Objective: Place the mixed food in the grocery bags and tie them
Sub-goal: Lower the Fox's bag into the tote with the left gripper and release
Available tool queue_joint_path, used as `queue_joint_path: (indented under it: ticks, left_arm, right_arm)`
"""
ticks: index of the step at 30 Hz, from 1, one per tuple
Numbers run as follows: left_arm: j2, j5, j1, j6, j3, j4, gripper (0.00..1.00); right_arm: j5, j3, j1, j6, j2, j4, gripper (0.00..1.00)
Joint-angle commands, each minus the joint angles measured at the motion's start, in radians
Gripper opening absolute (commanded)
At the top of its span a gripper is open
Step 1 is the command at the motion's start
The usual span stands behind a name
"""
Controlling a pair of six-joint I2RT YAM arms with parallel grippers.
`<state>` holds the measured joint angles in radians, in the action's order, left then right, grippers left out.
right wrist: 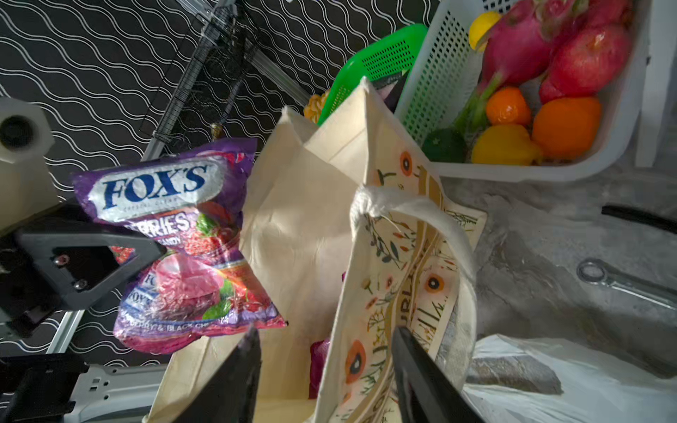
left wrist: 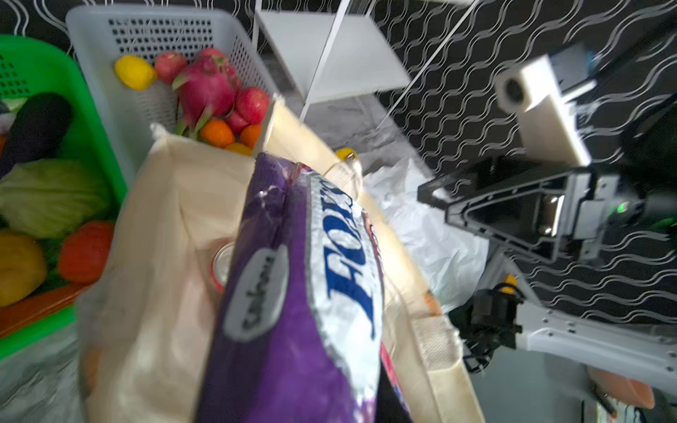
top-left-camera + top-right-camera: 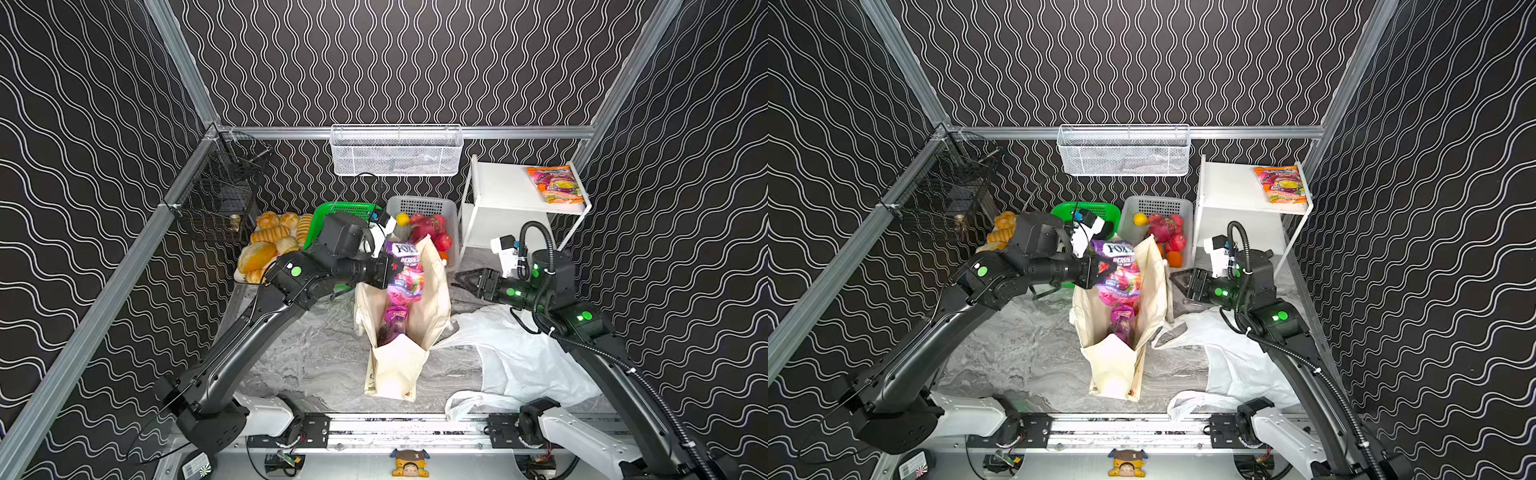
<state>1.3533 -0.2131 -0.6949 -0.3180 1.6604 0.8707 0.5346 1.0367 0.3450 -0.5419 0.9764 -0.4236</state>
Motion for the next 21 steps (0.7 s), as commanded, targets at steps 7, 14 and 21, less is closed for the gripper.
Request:
queue_joint_path:
  ticks: [7, 14, 21]
  left_arm:
    - [0.127, -0.123, -0.002, 0.156, 0.030, 0.252, 0.09]
    - [0.223, -0.197, -0.014, 0.208, 0.059, 0.378, 0.13]
    - [0.257, -0.172, -0.047, 0.214, 0.046, 0.417, 0.32]
  right_arm:
    - [0.058, 0.010, 0.015, -0.023, 0.060, -0.045, 0.64]
    - [0.049, 0.033, 0.044, -0.016, 0.117, -0.089, 0.68]
    - [0.032, 0.039, 0.061, -0.016, 0.136, -0.100, 0.70]
